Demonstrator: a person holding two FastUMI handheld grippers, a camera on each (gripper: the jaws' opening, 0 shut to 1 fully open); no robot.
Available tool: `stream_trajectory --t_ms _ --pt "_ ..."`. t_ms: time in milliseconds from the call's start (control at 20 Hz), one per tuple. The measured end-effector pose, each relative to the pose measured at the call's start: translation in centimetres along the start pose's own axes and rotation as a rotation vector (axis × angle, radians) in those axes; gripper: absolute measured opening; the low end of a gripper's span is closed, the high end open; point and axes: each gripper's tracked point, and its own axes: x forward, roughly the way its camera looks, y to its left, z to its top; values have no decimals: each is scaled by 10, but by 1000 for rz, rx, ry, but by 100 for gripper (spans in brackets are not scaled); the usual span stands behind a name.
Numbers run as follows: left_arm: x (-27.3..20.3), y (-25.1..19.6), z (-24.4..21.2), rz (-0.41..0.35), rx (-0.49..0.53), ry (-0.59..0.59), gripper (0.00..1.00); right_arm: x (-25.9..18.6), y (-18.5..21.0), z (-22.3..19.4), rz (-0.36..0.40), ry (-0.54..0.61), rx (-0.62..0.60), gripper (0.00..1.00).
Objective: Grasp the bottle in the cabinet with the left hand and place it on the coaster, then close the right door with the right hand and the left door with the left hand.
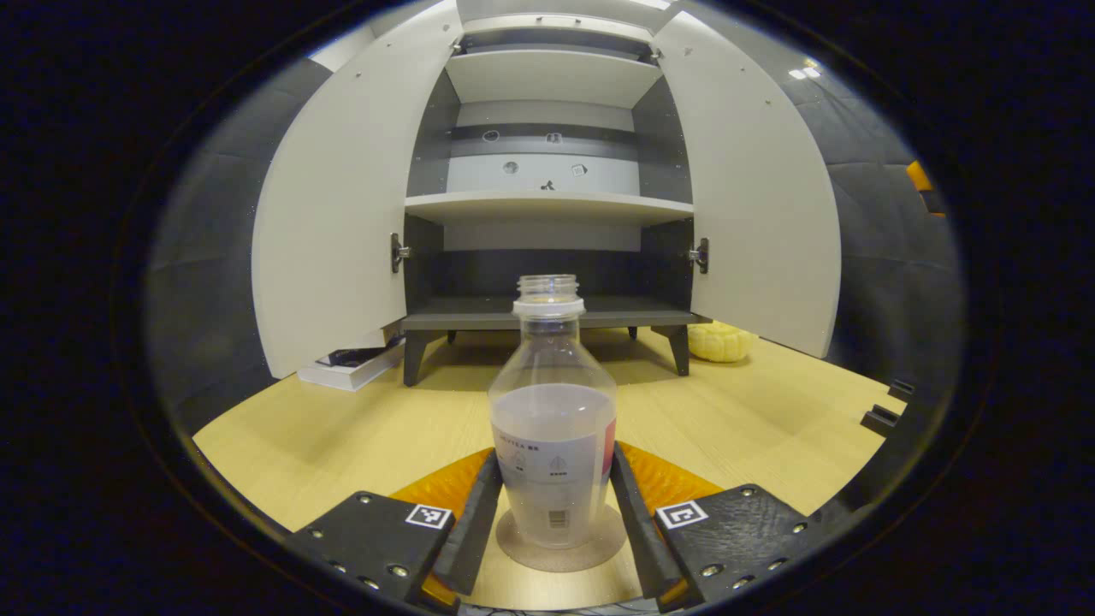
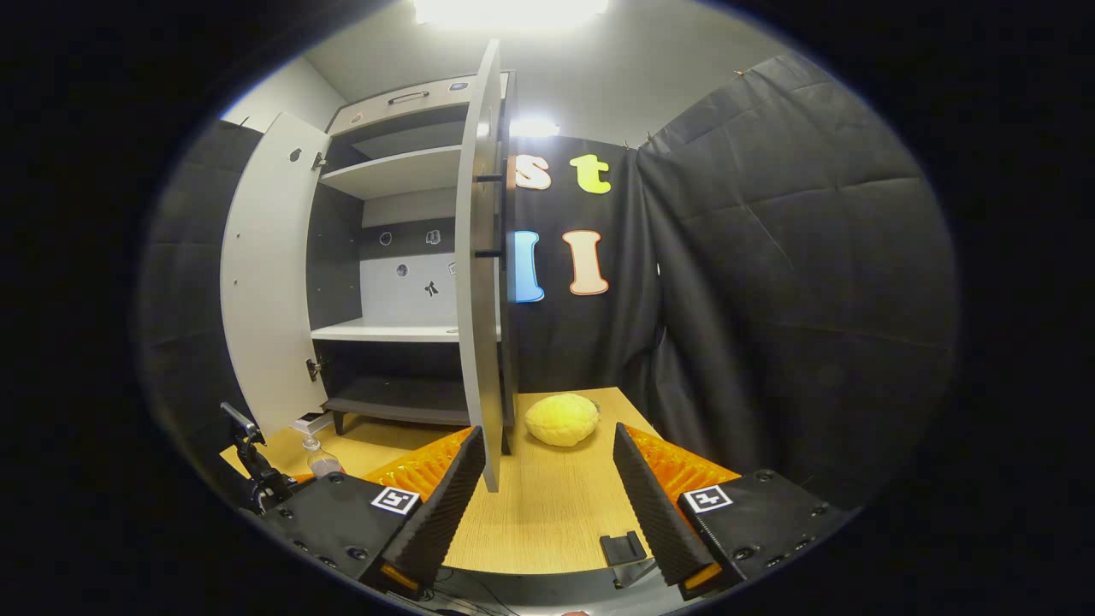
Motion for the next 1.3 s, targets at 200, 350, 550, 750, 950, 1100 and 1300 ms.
stream_trajectory --t_ms 200,350,550,750,950,1100,1300 --pt "-7 0 8 17 19 31 81 0 2 6 19 -21 12 96" --pt "-11 -2 32 4 14 52 81 3 5 19 41 -51 44 93" --pt "-33 4 88 22 26 -9 81 11 0 39 47 -105 74 96" --pt "-59 11 136 62 66 -52 81 23 -15 62 21 -138 80 92" --pt "-83 26 170 90 25 -58 81 43 -31 91 -27 -170 117 95" --pt "-99 40 194 88 -17 -77 81 61 -38 108 -64 -185 132 95" --pt "-119 69 227 107 -16 -128 81 82 -38 133 -103 -213 114 95"
